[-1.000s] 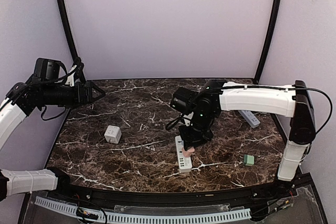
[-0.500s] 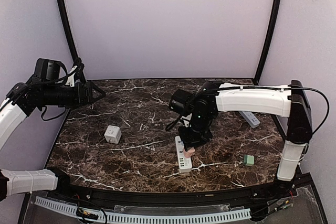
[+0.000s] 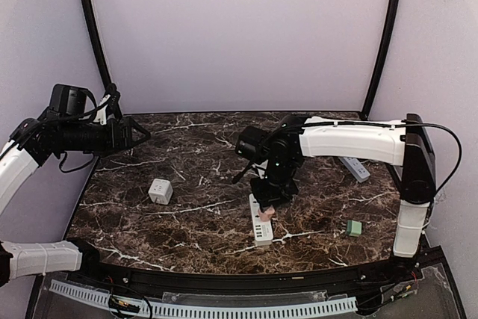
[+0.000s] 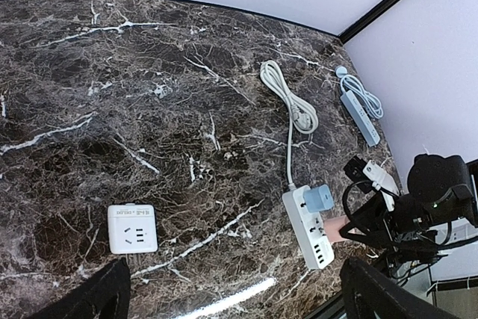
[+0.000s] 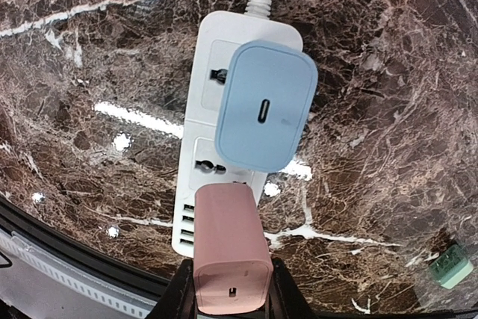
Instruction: Insert the plug
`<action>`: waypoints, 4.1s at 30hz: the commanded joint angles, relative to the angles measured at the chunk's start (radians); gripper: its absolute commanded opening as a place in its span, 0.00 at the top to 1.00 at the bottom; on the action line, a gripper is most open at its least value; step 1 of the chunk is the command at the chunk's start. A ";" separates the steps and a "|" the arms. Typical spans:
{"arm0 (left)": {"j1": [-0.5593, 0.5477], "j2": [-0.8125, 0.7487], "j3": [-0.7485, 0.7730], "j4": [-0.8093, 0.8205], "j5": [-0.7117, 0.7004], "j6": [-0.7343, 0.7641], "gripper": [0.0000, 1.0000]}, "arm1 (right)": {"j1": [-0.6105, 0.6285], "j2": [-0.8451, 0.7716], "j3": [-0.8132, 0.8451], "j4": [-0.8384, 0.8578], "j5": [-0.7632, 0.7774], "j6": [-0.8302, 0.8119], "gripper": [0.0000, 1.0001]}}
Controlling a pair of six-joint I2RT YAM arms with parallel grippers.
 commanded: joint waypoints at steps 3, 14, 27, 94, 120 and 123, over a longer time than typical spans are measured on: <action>0.006 -0.006 -0.023 -0.013 -0.009 0.005 0.00 | -0.021 0.013 0.029 -0.035 0.054 -0.001 1.00; 0.006 -0.003 -0.025 -0.010 -0.008 0.004 0.00 | -0.025 0.036 0.024 -0.020 0.029 -0.025 1.00; 0.006 0.014 -0.025 0.001 0.003 0.001 0.00 | -0.027 0.056 0.034 -0.011 0.024 -0.034 1.00; 0.006 -0.006 -0.053 -0.005 -0.030 0.015 0.00 | 0.022 0.260 0.158 -0.187 0.038 0.152 1.00; 0.006 -0.015 -0.038 -0.015 -0.032 0.017 0.00 | 0.048 0.306 0.203 -0.223 0.065 0.131 0.86; 0.006 -0.016 -0.033 -0.017 -0.034 0.015 0.00 | 0.048 0.287 0.206 -0.234 0.073 0.136 0.83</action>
